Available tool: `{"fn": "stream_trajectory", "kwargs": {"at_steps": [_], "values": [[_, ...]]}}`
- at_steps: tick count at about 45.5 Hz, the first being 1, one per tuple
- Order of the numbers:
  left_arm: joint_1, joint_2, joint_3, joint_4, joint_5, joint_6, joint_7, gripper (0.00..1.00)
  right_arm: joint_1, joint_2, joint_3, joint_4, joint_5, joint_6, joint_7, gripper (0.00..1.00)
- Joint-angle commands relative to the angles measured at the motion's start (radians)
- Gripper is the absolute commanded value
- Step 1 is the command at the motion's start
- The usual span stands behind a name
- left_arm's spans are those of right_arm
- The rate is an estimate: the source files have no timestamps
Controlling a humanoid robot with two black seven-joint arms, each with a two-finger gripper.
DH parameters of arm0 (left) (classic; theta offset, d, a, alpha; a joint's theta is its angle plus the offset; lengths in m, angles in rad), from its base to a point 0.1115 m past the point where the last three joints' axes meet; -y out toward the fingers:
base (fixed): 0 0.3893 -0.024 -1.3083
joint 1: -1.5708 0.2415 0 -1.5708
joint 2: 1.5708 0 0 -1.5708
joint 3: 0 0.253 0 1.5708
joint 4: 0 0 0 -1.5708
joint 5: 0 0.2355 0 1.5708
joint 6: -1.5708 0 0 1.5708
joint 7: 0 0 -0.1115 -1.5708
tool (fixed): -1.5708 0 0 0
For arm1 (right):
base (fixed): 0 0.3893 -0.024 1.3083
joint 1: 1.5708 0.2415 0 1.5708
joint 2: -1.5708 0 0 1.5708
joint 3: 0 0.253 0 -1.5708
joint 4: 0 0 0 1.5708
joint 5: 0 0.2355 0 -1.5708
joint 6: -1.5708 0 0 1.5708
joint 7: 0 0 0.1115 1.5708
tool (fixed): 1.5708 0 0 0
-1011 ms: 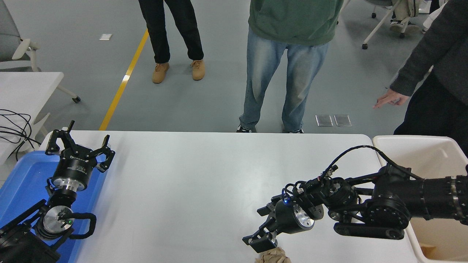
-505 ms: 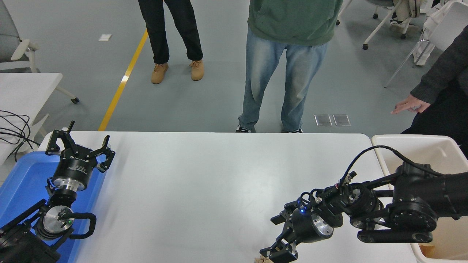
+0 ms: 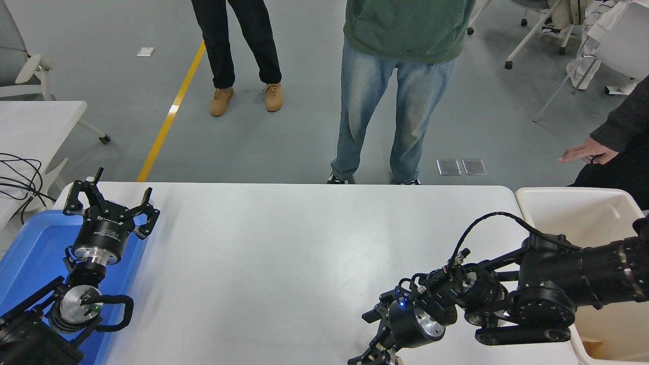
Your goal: Clean the table surface
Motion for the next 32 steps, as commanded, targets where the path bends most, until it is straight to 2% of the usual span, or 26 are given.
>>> {"fn": "stream_trajectory", "kwargs": {"at_steps": [1,32], "values": [[0.0,0.0,0.0,0.0,-0.001,0.0,0.0,0.99,-0.03,0.007,-0.01,-0.027,-0.03,-0.015,0.001,0.99],[0.0,0.0,0.0,0.0,0.0,0.0,0.0,0.99,-0.073,-0.03,-0.047,-0.03,-0.074,-0.021,0.031,0.99]]}}
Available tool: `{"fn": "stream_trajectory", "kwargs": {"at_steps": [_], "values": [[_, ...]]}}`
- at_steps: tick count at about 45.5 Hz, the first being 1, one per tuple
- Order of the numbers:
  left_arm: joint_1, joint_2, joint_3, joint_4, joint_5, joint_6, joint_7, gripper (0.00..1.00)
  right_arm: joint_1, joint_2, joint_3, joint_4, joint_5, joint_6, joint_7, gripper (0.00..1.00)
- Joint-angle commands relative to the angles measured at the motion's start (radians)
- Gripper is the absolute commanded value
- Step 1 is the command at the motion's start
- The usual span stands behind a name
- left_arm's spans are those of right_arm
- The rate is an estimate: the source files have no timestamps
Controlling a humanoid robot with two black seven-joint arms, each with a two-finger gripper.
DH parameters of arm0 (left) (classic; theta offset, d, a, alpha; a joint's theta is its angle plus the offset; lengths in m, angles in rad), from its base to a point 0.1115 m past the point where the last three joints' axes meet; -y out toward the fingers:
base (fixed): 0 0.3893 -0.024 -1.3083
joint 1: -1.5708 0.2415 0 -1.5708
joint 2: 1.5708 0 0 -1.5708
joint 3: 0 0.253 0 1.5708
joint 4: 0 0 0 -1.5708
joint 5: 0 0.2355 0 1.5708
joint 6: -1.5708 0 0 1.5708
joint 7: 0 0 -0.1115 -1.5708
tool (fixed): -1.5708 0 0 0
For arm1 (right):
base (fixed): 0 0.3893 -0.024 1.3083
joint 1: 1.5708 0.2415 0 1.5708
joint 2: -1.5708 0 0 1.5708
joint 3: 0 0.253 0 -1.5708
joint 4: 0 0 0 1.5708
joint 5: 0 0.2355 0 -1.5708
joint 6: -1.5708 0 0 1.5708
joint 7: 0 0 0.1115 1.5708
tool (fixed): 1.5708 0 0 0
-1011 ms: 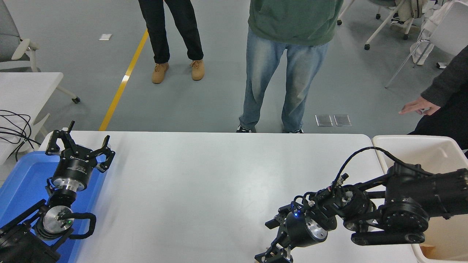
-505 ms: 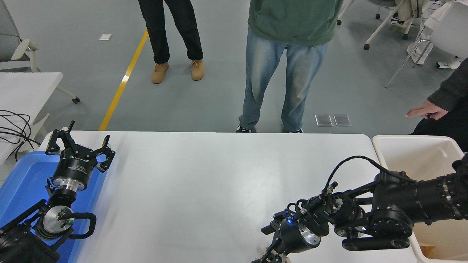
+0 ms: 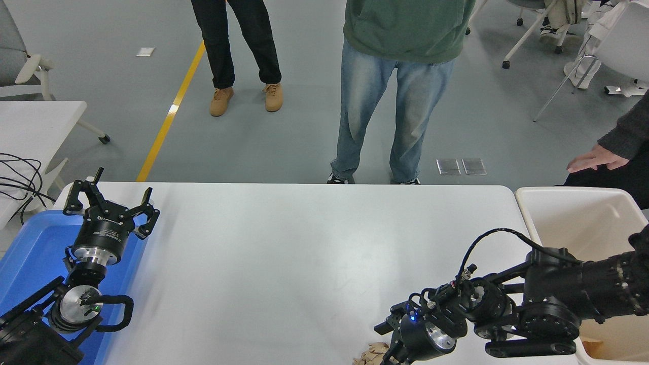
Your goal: Clean the table surface
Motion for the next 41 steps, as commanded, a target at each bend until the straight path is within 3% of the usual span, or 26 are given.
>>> {"fn": "stream_trajectory", "kwargs": {"at_steps": [1,41], "values": [[0.0,0.0,0.0,0.0,0.0,0.0,0.0,0.99,-0.016,-0.006,-0.007,0.003,-0.009,-0.002,0.007,0.99],[0.0,0.0,0.0,0.0,0.0,0.0,0.0,0.99,-0.089,0.008,0.027,-0.046,0.005,-0.031,0.026,0.99]]}}
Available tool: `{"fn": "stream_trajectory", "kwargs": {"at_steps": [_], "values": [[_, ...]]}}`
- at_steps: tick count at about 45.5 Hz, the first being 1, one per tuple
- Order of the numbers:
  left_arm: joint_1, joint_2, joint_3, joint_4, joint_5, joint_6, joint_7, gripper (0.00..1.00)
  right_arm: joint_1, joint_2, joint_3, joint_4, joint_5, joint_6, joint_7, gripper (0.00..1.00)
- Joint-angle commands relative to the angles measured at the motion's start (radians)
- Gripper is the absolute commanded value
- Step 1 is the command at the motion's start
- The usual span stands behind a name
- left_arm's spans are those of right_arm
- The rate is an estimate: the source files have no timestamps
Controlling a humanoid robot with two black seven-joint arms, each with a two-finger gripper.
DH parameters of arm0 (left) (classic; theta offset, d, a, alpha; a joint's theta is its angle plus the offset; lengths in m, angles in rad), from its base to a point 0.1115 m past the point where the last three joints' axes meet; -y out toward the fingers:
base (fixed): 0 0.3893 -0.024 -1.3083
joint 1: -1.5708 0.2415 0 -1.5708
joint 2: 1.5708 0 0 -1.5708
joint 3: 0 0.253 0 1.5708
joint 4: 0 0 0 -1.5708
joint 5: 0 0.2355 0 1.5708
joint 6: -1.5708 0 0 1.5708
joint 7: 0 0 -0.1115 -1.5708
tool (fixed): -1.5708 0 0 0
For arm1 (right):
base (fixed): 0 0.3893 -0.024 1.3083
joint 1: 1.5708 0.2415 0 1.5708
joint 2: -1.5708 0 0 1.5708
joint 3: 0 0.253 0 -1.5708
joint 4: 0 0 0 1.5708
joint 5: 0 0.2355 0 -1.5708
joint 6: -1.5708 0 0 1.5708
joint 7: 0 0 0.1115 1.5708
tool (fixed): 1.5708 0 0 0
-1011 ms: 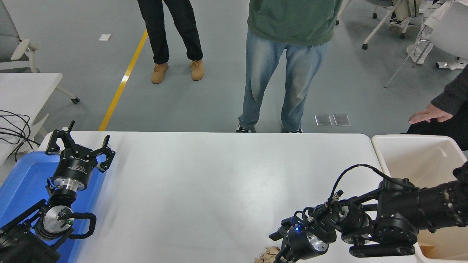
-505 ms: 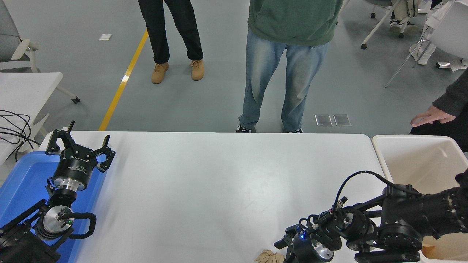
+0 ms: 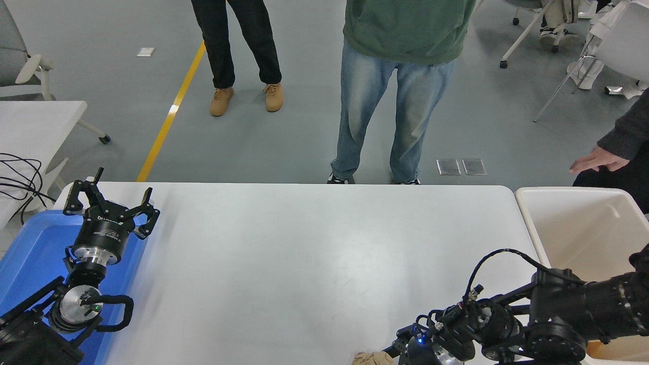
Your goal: Clean the table surface
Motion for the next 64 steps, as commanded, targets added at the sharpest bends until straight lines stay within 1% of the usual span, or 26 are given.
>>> {"fn": "stream_trajectory", "kwargs": {"at_steps": [1,23,31,36,38,40,41,43,45,46,47,49,51,52,53,64], "values": [[0.0,0.0,0.0,0.0,0.0,0.0,0.0,0.99,-0.009,0.005,0.021,-0.028,0.01,-0.009,0.004,0.99],[0.0,0.0,0.0,0.0,0.0,0.0,0.0,0.99,-0.043,0.008,0.024,-0.04,0.004,-0.018,0.016,0.99],[0.0,0.0,0.0,0.0,0.0,0.0,0.0,0.99,-0.044,0.015,0.024,-0.044,-0.002,-0.038,0.023,0.97],[0.0,0.0,0.0,0.0,0.0,0.0,0.0,0.99,-0.046,0.016,0.022,-0.044,-0.005,-0.052,0.029,0.92],[0.0,0.0,0.0,0.0,0.0,0.0,0.0,0.99,-0.047,0.016,0.022,-0.047,-0.005,-0.058,0.029,0.87],[0.0,0.0,0.0,0.0,-0.001,0.0,0.0,0.99,-0.05,0.015,0.022,-0.05,-0.007,-0.064,0.029,0.86],[0.0,0.0,0.0,0.0,0.0,0.0,0.0,0.99,-0.052,0.016,0.021,-0.05,-0.007,-0.067,0.03,0.84],[0.0,0.0,0.0,0.0,0.0,0.0,0.0,0.99,-0.052,0.015,0.022,-0.05,-0.007,-0.072,0.03,0.73],[0.0,0.0,0.0,0.0,0.0,0.0,0.0,0.99,-0.052,0.015,0.021,-0.05,-0.007,-0.072,0.03,0.7],[0.0,0.0,0.0,0.0,0.0,0.0,0.0,0.99,-0.052,0.015,0.021,-0.05,-0.008,-0.072,0.03,0.66],[0.0,0.0,0.0,0.0,0.0,0.0,0.0,0.99,-0.052,0.015,0.021,-0.05,-0.007,-0.07,0.029,0.59],[0.0,-0.002,-0.001,0.0,0.0,0.0,0.0,0.99,-0.052,0.015,0.021,-0.051,-0.007,-0.064,0.029,0.39],[0.0,0.0,0.0,0.0,0.0,0.0,-0.002,0.99,-0.052,0.015,0.018,-0.053,-0.007,-0.063,0.029,0.2],[0.0,0.0,0.0,0.0,0.0,0.0,0.0,0.99,-0.052,0.013,0.018,-0.054,-0.007,-0.059,0.029,0.07],[0.001,0.0,-0.001,0.0,0.0,0.0,0.0,0.99,-0.052,0.012,0.016,-0.056,-0.005,-0.056,0.029,0.0],[0.0,0.0,0.0,0.0,0.0,0.0,0.0,0.99,-0.046,-0.016,0.033,-0.056,0.01,-0.032,0.029,0.0]]}}
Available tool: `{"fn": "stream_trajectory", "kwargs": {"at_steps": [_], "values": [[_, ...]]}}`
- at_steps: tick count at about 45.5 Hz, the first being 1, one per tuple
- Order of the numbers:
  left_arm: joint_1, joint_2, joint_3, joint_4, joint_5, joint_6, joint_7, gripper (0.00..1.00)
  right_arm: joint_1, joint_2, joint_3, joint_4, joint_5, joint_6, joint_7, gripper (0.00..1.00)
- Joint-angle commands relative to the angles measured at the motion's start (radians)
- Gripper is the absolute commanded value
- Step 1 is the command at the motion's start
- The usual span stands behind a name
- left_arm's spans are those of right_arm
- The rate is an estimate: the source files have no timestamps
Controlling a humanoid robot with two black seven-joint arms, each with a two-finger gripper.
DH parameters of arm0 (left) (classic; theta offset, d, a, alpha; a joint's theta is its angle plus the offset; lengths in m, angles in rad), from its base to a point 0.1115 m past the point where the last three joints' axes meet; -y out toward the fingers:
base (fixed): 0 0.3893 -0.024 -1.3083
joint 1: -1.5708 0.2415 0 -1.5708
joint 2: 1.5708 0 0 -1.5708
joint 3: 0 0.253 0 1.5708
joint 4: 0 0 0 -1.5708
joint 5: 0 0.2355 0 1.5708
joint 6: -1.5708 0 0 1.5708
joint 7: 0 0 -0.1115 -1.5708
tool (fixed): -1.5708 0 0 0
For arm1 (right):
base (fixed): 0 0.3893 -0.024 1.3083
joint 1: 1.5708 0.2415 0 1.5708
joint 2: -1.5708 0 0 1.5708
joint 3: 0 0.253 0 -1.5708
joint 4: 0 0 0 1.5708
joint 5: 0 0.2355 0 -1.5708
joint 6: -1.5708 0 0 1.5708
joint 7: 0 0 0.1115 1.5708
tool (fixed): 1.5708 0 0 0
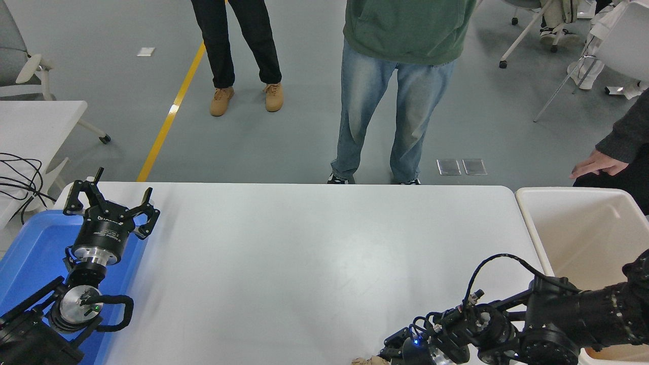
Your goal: Clean the table surface
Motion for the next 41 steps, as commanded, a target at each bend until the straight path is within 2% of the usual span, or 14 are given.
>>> {"fn": "stream_trajectory", "kwargs": {"at_steps": [1,13,21,35,41], "values": [[0.0,0.0,0.0,0.0,0.0,0.0,0.0,0.99,0.008,-0.027,0.011,0.0,0.011,0.014,0.0,0.0],[0.0,0.0,0.0,0.0,0.0,0.0,0.0,0.99,0.101,-0.136,0.072,0.107,0.104,0.093,0.005,0.0],[0.0,0.0,0.0,0.0,0.0,0.0,0.0,0.99,0.17,-0.214,0.094,0.146,0.127,0.103,0.039,0.0],[0.0,0.0,-0.001,0.0,0.0,0.0,0.0,0.99,0.38,-0.372,0.135,0.232,0.44,0.214,0.106,0.0],[0.0,0.0,0.0,0.0,-0.002,0.0,0.0,0.99,0.416,-0.461,0.221,0.233,0.538,0.301,0.12,0.0]]}}
